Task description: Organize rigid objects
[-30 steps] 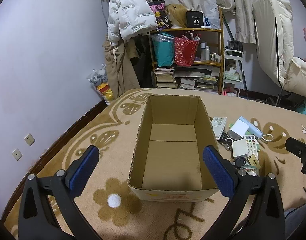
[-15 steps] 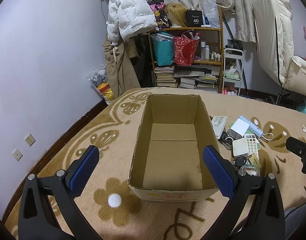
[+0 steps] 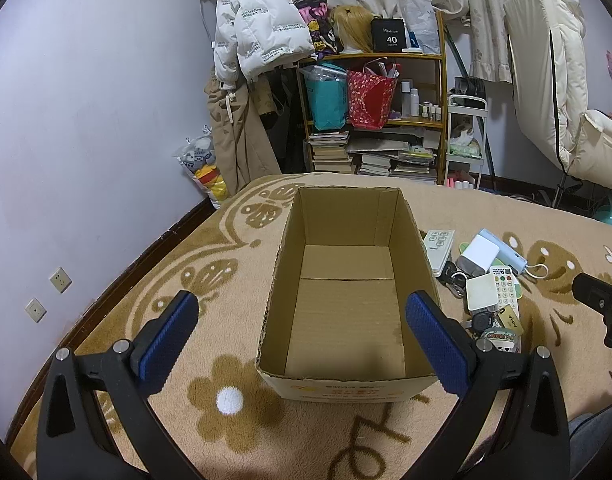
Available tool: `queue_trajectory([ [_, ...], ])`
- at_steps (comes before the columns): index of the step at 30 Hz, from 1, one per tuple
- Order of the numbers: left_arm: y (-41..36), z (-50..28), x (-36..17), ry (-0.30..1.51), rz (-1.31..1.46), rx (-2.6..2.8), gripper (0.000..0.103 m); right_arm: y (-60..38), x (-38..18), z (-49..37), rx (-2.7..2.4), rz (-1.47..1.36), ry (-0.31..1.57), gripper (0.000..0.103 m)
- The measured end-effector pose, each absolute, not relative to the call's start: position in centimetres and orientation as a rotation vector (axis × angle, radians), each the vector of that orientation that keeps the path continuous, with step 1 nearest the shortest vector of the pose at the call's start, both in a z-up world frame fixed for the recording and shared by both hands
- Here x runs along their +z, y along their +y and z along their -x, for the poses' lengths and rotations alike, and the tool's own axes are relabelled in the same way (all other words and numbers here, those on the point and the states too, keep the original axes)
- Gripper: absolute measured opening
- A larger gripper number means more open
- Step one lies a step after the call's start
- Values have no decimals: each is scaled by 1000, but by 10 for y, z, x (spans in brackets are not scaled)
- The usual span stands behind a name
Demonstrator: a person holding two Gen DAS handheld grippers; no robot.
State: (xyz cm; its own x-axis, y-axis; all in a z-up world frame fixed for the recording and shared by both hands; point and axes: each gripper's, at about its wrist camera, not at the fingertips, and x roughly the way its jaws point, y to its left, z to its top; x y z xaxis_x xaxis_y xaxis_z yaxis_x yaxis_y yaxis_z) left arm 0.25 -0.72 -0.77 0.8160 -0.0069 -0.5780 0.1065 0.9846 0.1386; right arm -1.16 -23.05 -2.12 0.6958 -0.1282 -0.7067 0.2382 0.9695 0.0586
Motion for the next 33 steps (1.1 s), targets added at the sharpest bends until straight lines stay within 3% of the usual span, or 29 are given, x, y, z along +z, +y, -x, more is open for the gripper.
queue_trajectory([
  [33, -9, -3, -8, 615, -171, -59, 102, -230, -19, 10, -206, -149, 780, 103],
])
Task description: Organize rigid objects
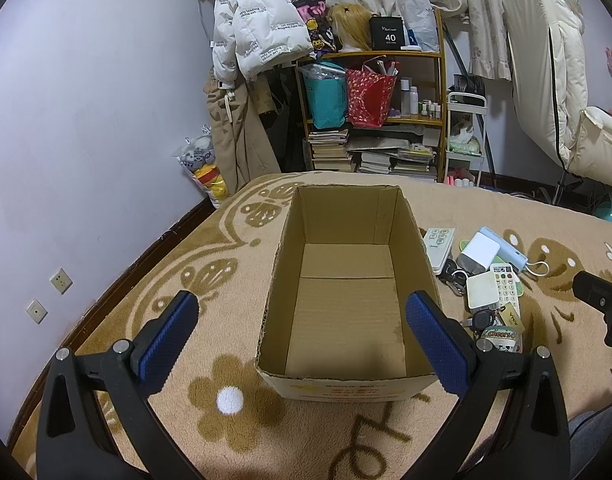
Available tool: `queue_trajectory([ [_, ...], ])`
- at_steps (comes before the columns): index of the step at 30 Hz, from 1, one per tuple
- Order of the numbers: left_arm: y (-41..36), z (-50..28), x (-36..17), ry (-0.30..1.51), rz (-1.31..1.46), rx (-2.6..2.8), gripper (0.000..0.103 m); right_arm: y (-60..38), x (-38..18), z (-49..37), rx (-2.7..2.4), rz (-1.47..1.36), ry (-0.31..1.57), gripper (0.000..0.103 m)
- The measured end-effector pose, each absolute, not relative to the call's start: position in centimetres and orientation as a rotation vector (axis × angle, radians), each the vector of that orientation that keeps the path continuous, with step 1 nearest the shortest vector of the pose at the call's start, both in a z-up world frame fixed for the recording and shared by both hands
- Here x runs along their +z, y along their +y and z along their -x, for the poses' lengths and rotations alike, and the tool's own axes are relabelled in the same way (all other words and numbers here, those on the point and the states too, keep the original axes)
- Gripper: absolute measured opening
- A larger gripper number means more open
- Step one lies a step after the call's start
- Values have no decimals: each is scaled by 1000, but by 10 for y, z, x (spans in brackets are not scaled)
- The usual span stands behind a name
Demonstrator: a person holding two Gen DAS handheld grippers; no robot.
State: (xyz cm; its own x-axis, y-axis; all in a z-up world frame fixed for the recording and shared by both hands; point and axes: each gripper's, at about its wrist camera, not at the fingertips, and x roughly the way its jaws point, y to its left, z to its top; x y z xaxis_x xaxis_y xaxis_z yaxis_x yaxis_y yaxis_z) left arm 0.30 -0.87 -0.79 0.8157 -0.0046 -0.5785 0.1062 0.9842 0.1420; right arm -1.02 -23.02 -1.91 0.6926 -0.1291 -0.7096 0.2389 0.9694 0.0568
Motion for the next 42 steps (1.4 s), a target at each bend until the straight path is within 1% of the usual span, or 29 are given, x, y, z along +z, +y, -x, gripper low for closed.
queue_trajectory([
  [14, -9, -4, -8, 621, -171, -66, 102, -227, -17, 8, -203, -147, 786, 103],
  [22, -8, -12, -16, 653, -188, -91, 102, -233, -33, -3, -184, -161, 795, 103],
  [32, -6, -42, -18, 722, -203, -95, 102, -222, -42, -32, -166, -103, 826, 103],
  [42, -3, -81, -36, 802, -206, -77, 102, -214, -62, -53, -150, -88, 903, 103],
])
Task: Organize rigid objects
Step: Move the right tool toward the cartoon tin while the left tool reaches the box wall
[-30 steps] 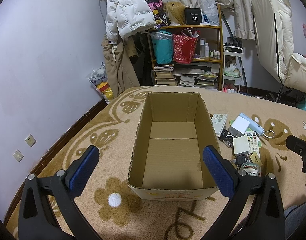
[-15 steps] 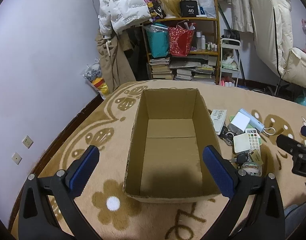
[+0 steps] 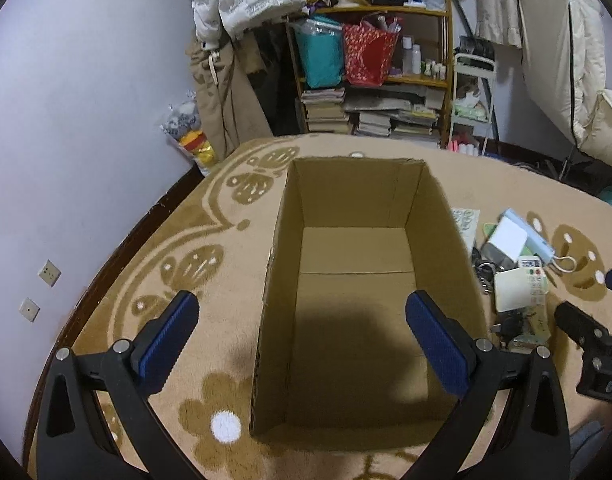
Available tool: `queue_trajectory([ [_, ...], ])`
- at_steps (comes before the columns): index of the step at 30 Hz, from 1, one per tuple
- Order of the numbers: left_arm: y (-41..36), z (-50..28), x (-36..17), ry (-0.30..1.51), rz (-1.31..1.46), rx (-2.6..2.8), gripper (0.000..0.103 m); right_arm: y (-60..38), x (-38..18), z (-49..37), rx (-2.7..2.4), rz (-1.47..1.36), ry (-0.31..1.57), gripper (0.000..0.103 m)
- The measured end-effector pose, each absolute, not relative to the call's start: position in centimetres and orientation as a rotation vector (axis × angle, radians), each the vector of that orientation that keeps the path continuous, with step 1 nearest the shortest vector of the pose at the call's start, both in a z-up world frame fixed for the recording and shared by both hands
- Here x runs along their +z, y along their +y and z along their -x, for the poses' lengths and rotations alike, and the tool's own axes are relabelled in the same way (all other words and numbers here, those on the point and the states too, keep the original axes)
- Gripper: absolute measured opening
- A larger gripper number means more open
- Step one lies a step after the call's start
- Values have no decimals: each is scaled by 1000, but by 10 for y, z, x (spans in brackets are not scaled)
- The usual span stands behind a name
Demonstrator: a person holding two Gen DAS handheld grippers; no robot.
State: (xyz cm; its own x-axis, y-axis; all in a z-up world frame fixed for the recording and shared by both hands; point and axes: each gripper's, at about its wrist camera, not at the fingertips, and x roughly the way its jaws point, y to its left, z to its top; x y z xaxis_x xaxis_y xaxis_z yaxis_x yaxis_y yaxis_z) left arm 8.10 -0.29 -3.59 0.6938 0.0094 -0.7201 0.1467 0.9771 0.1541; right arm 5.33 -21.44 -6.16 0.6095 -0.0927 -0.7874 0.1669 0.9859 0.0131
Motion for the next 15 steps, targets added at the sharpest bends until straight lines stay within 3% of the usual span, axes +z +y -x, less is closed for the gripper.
queue_trajectory([
  [7, 4, -100, -50, 875, -200, -68, 94, -219, -79, -60, -167, -101, 972, 103],
  [15, 13, -110, -68, 956, -210, -33, 63, -219, -102, -66, -173, -102, 1064, 103],
])
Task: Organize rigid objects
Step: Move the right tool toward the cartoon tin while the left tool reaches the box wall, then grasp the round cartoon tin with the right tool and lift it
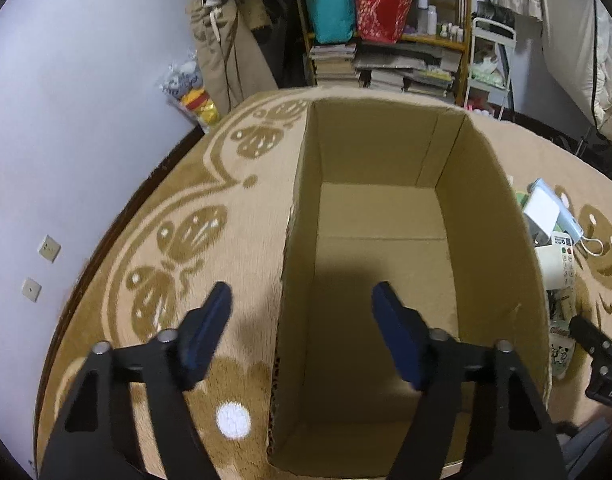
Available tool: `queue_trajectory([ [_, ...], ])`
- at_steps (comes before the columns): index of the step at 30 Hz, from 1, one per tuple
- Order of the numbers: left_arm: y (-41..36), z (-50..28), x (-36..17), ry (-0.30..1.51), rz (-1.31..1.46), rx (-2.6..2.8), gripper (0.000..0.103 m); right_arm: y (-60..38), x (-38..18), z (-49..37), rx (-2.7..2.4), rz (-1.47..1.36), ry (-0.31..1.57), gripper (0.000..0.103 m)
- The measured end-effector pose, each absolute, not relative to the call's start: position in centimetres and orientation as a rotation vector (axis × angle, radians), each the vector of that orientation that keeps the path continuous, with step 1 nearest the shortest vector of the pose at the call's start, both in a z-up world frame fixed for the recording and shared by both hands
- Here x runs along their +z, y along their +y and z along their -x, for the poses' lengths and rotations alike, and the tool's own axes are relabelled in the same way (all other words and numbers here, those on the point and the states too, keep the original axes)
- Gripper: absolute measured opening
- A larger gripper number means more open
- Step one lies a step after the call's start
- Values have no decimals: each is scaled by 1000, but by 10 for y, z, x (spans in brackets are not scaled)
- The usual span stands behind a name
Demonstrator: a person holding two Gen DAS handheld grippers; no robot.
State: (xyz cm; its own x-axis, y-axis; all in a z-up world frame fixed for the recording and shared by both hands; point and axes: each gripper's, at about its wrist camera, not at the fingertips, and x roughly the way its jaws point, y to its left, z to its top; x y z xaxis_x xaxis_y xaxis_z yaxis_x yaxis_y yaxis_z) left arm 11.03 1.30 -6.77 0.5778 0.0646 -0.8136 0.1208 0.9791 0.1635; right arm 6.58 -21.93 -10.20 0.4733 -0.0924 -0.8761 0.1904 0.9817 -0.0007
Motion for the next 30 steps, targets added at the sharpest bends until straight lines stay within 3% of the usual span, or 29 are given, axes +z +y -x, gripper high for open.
queue_trajectory([
  [5, 22, -117, -77, 1014, -165, -11, 38, -214, -120, -69, -157, -88, 1151, 96],
  [11, 35, -122, -86, 1062, -109, 8, 24, -212, -141, -71, -150, -79, 1240, 81],
  [22, 35, -118, -86, 1051, -90, -7, 18, -204, -152, -70, -142, -82, 1263, 80],
  [28, 31, -115, -83, 1030, -102, -31, 9, -195, -150, -69, -149, -77, 1268, 79],
  [30, 29, -114, -83, 1019, -117, -32, 8, -196, -148, -68, -144, -88, 1264, 75],
])
